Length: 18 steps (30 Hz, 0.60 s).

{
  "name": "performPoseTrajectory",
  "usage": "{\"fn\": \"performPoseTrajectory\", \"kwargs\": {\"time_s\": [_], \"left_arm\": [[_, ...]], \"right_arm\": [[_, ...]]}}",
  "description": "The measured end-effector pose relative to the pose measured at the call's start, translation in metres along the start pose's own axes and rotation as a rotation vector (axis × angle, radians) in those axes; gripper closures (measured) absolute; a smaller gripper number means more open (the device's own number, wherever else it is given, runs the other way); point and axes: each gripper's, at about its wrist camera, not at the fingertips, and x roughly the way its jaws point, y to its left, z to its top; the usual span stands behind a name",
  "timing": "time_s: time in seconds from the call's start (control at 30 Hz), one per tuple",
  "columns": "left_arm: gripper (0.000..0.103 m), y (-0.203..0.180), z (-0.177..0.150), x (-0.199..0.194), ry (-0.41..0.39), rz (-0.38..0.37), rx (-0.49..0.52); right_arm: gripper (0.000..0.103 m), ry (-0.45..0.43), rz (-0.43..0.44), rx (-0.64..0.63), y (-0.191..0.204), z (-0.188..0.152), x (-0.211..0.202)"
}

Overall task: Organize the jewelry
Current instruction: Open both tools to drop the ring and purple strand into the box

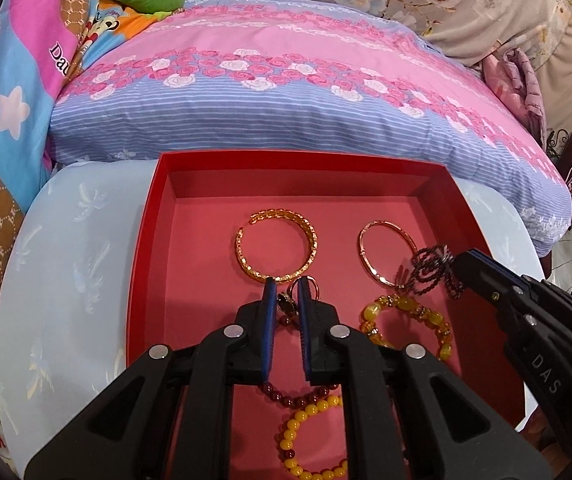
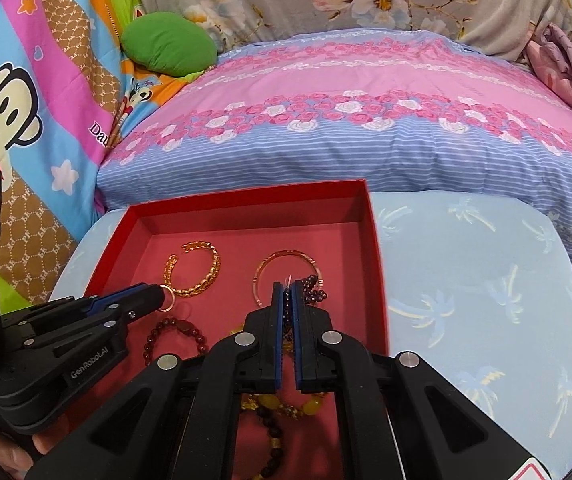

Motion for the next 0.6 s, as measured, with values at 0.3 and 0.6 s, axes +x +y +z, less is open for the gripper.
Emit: {"fn": "performPoseTrajectory", "kwargs": {"time_s": [0.3, 0.6], "left_arm": [[0.085, 0.003, 0.002, 0.003, 0.000, 0.023, -0.016], [0.083, 0.000, -0.003, -0.007, -0.007, 0.021, -0.012]], "right_arm": [[0.095, -0.024, 0.032, -0.003, 0.012, 0.003, -0.003], [0.095, -0.032, 0.025, 0.017, 0.006, -0.003, -0.018]]}}
